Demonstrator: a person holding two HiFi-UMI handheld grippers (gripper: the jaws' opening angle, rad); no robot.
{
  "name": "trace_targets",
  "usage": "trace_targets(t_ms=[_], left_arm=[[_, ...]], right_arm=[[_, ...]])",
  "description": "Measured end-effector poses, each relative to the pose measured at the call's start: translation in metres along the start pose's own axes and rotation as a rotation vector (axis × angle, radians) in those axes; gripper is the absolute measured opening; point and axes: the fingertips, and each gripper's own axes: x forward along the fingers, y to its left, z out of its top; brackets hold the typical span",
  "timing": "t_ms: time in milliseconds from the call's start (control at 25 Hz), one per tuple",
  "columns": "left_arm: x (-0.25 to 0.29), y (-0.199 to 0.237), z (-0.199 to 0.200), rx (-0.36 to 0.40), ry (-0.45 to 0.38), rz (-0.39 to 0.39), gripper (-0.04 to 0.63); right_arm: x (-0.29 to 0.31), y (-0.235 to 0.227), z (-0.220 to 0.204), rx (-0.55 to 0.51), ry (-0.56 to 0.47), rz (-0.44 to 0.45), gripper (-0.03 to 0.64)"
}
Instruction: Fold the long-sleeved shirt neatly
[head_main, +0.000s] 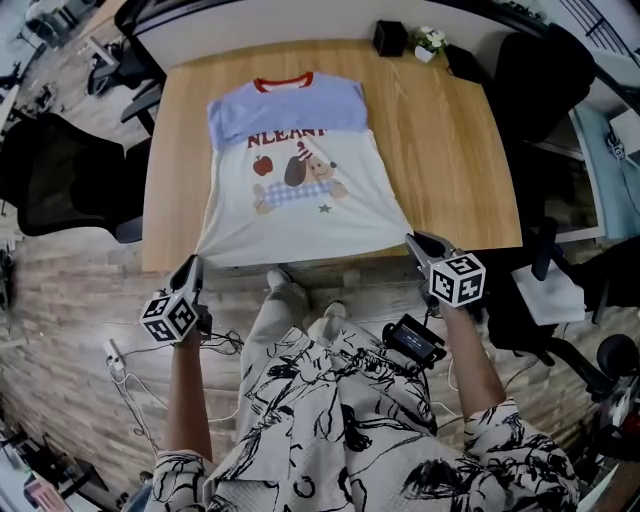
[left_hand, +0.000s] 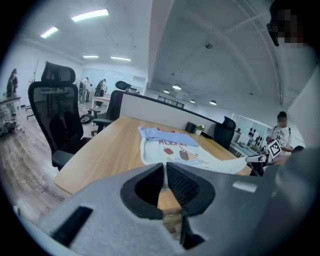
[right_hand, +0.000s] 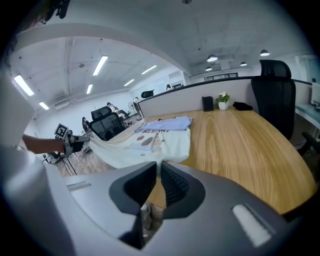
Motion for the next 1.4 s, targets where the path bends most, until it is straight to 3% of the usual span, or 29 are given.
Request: trace_targets(t_ms=[320,800,1160,1400], left_arm=[[0.019,0.000,0.083,0.038,-0.097,-0.069,0.028],[0.071,0.024,0.178,0.050,-0.233,-0.165,0.028],[0.111,0.040,0.229,0.088,-0.226,-0.168,0.028],[0.133,0.040,0.264,0.097,-0.259,-0.158,0.028]], right_arm=[[0.010,-0.008,0.082,-0.009,-0.145,-0.062,0.040],[0.042,-0.018,0.176,-0.061,-0.250,-0.181,0.040],[0.066,-0.026,0.236,-0.085,-0.276,-0.257,0.040],[0.085,-0.036,0.276,-0.100,-0.297,-0.251,0.040]])
